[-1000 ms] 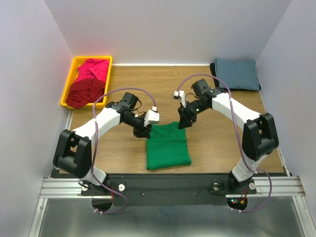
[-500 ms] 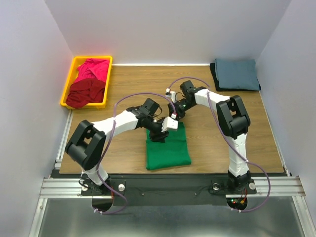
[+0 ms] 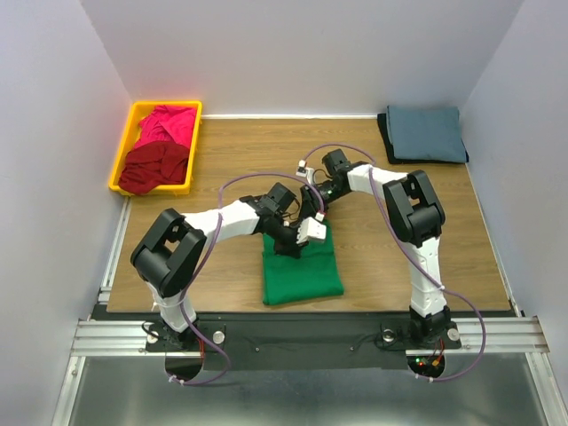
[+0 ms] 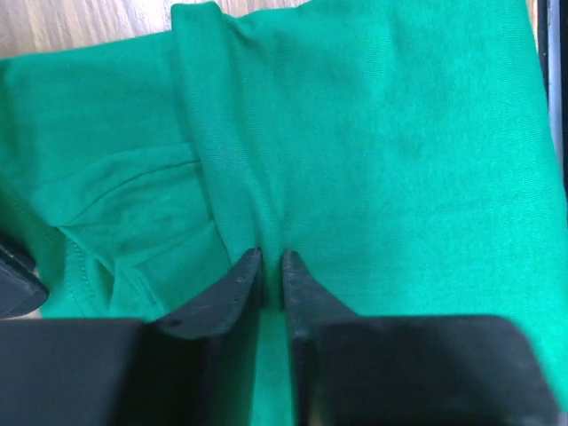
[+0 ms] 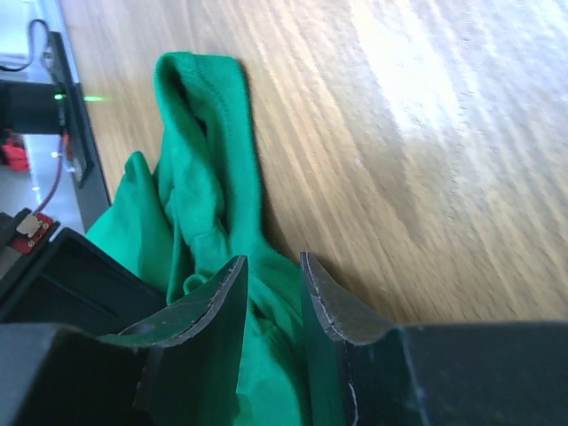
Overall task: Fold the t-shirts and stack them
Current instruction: Fold the tshirt
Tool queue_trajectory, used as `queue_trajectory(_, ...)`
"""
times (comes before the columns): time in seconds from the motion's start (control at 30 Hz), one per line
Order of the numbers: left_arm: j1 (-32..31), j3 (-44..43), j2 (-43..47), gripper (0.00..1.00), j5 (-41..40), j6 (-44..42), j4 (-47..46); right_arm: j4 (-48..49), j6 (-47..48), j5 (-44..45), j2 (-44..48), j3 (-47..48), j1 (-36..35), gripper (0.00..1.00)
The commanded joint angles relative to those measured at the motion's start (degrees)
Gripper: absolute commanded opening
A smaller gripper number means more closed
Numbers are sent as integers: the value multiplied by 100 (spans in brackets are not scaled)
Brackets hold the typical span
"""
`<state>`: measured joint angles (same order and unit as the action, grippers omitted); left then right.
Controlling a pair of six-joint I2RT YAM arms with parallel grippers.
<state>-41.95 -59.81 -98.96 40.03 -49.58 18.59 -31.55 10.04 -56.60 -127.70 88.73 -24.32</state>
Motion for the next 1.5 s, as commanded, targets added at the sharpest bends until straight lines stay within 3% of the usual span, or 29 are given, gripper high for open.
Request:
queue_trajectory(0.0,-32,-285,192,12,57,-25,180,175,59,123,-211,-268,15,35)
queue_trajectory(0.03,-41,-346,280,2,31,-16,276,184,85,123,-212,-294,15,34)
queue_trajectory(0.07,-41,-373,341,0,22,36,312,184,103,131,-212,-321,6,33)
queue_trajectory(0.33,-67,-821,992,0,-390,292,637,202,226,44,-211,-611,-3,27)
queue_trajectory(0.6,135,-953,650,0,-988,-95,277,202,244,-79,-229,-629,-3,26)
queue_trajectory(1.0,530,-866,-106,0,-1129,-412,-778,176,200,-44,-291,-427,-3,26)
queue_trajectory(1.27,530,-594,121,0,-787,-535,-629,123,-143,483,-97,450,190,33)
queue_trajectory(1.47,504,-444,403,0,-751,-605,-462,123,-363,492,-378,962,357,30)
